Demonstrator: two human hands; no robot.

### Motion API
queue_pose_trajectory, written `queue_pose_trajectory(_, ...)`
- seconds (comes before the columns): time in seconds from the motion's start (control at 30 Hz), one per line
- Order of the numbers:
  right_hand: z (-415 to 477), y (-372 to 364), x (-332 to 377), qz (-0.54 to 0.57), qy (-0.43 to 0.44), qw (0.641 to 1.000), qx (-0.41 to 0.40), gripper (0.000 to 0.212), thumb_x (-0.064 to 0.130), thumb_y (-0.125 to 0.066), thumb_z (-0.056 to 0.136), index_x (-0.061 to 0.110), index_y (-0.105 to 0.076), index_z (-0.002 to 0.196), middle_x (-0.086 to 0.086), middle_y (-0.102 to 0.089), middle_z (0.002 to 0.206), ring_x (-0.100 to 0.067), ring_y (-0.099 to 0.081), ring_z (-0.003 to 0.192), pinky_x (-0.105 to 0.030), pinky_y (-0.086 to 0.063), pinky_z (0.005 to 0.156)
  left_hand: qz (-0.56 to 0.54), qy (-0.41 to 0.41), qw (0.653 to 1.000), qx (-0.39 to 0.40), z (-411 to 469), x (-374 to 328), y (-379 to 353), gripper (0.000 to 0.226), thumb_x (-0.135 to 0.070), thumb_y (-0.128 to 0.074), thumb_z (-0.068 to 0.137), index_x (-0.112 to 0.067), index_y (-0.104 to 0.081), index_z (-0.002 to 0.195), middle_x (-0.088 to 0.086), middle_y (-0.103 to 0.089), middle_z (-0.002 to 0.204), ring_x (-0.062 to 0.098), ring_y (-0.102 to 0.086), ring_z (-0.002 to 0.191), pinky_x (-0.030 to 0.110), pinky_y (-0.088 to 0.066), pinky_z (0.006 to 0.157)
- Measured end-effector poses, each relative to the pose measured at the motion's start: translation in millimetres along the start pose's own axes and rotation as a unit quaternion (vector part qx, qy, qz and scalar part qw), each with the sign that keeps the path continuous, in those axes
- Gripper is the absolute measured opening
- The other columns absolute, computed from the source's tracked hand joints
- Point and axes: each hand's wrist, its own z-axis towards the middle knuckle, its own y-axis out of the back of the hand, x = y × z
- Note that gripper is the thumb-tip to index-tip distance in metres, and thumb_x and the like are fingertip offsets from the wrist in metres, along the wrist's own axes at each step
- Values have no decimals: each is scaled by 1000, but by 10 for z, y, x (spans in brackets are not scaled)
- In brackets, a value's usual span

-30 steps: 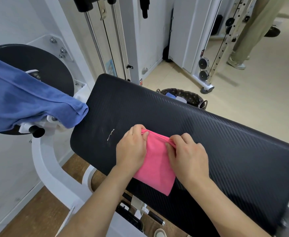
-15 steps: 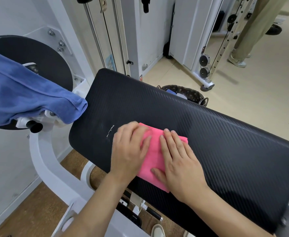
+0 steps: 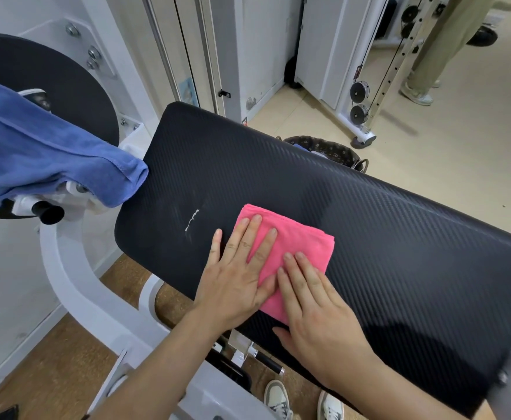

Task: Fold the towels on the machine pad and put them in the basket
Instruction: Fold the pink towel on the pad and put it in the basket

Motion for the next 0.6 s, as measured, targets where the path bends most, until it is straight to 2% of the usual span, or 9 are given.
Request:
queue_pose_trajectory(0.13, 35, -31, -23, -11, -2, 1000, 0, 71, 36, -64, 83, -7, -46, 137, -26, -38, 147, -38, -34, 139, -47, -22, 113, -27, -22, 999, -1, -33, 39, 141, 67, -54, -30, 99, -24, -7, 155, 3, 1, 163, 19, 3, 149, 55, -11, 118)
queue_pose_trajectory(0.2, 40, -14, -27, -14, 1, 1000, -4, 69, 33, -66, 82, -8, -48, 135, -26, -40, 146, -39, -36, 138, -48, -25, 111, -70, -35, 996, -46, -129, 65, 238, 60, -40, -50, 95, -20, -31, 149, 6, -21, 159, 22, -15, 148, 50, -17, 118)
queue_pose_trajectory(0.27, 35, 1, -28, -17, 1, 1000, 1, 70, 34, -65, 83, -8, -47, 135, -26, -39, 146, -39, -35, 138, -48, -24, 111, -105, -72, 984, -122, -286, 93, 273, 42, -20, -62, 87, -11, -58, 127, 9, -52, 137, 27, -44, 130, 46, -36, 109)
queue_pose_trajectory(0.3, 33, 11, -21, -18, -1, 1000, 6, 70, 34, -63, 83, -8, -46, 136, -26, -38, 147, -39, -34, 139, -48, -22, 112, -104, -92, 981, -133, -373, 109, 249, 34, -16, -63, 85, -9, -63, 119, 9, -58, 126, 28, -51, 120, 43, -44, 101)
queue_pose_trajectory(0.37, 34, 30, 6, -19, -10, 1000, 10, 71, 32, -61, 82, -7, -44, 138, -25, -37, 148, -37, -32, 140, -48, -20, 113, -67, -114, 986, -105, -497, 132, 173, 34, -21, -65, 86, -12, -62, 119, 6, -58, 121, 24, -53, 115, 38, -48, 96)
queue_pose_trajectory(0.43, 33, 42, 39, -3, -26, 1000, 0, 71, 29, -64, 79, -6, -45, 138, -23, -37, 149, -35, -32, 141, -47, -21, 113, -39, -114, 989, -90, -521, 173, 80, 42, -28, -66, 87, -15, -59, 126, 3, -56, 127, 20, -51, 121, 35, -47, 101)
queue_pose_trajectory(0.53, 1, 17, 62, 36, -24, 998, -40, 66, 21, -61, 76, -3, -49, 136, -20, -44, 145, -34, -33, 139, -45, -24, 113, -47, -112, 986, -113, -443, 189, 21, 34, -27, -60, 92, -15, -63, 123, 3, -61, 123, 20, -55, 118, 33, -48, 100)
queue_pose_trajectory(0.6, -20, -28, 56, 44, -6, 998, -53, 66, 22, -67, 73, -1, -52, 133, -18, -50, 139, -32, -36, 134, -45, -25, 112, -46, -115, 984, -129, -395, 181, 12, 28, -25, -55, 96, -15, -67, 118, 2, -65, 117, 21, -60, 113, 35, -50, 96)
